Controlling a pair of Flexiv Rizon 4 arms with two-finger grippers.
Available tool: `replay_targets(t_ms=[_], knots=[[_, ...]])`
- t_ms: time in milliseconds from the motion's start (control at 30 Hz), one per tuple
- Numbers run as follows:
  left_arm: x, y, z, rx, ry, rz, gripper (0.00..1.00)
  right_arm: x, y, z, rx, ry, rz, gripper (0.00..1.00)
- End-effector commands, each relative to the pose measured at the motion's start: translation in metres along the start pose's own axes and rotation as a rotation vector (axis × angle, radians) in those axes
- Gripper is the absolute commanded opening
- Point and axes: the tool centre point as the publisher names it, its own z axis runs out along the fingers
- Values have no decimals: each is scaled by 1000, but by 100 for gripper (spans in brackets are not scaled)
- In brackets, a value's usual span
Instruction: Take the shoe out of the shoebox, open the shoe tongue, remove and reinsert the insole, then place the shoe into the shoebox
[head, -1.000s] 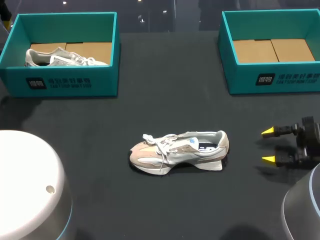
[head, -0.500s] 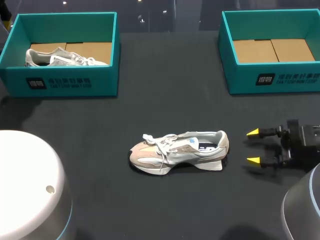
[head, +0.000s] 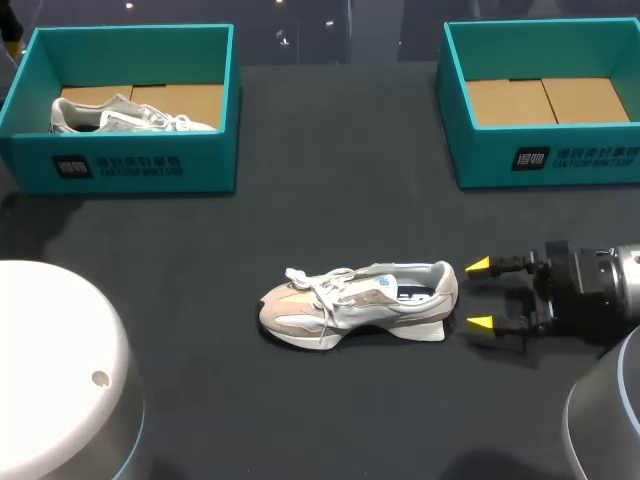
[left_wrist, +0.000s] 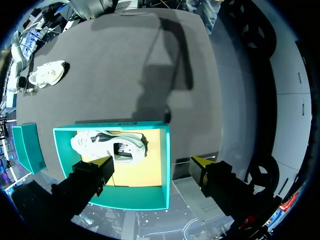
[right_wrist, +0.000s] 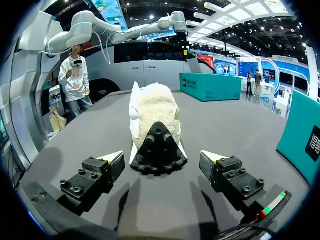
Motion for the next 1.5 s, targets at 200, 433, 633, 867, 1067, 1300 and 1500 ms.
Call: replay_targets(t_ms=[200,433,633,867,1067,1300,1500], knots=[[0,-2,-1,-3,1,1,100,2,5,20,-6,-4,-26,100],[0,-2,-1,-3,1,1,100,4,9,32,-11,13,-33,100],[0,-2,-1,-3,1,1,100,6,11,44,-17,25,-46,100],[0,-2,-1,-3,1,1,100,8,11,54,-19,35,-54,100],[0,-2,-1,-3,1,1,100,8,10,59,-15,36,-53,100],[0,-2,-1,-3,1,1,100,7,10,66,-12,52,-54,100],[0,-2,-1,-3,1,1,100,7,8,72,-15,63,-59,100]])
